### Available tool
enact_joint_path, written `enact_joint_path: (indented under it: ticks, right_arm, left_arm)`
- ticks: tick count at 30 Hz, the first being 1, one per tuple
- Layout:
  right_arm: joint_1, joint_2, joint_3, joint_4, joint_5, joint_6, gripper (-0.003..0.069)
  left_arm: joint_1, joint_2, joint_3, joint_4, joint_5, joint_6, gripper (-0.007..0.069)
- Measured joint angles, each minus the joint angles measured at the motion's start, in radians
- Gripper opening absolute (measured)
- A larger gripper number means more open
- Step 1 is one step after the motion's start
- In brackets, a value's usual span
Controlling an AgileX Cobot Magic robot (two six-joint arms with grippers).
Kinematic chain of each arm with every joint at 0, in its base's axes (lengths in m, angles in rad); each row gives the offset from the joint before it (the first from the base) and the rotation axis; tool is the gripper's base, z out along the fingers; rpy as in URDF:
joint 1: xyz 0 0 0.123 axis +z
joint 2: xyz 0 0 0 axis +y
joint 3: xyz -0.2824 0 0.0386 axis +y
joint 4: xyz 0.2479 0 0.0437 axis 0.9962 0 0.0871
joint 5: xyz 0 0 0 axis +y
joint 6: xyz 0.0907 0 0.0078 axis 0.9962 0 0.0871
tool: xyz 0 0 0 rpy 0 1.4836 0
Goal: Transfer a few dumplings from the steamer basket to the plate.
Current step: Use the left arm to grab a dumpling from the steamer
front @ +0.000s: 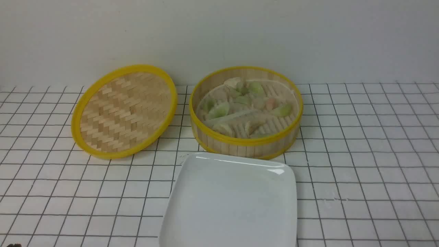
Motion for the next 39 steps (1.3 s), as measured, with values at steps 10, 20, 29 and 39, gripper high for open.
enact_joint_path:
  ticks: [10,20,29,39]
  right_arm:
    - [0.000,0.000,0.000,0.000,0.000,0.000,-0.0010]
    - [0.000,0.000,0.000,0.000,0.000,0.000,-0.0010]
    - [0.000,0.000,0.000,0.000,0.000,0.000,-0.0010]
    - [0.000,0.000,0.000,-0.019,0.000,0.000,-0.0010]
  left_arm:
    - [0.000,0.000,0.000,0.000,0.000,0.000,-0.0006]
    - [0.000,0.000,0.000,0.000,0.000,0.000,-0.0006]
    - [0.000,0.000,0.000,-0.002,-0.003,0.002,-0.0006]
    - [0.000,0.000,0.003,-0.300,-0.296,-0.090,-0.0006]
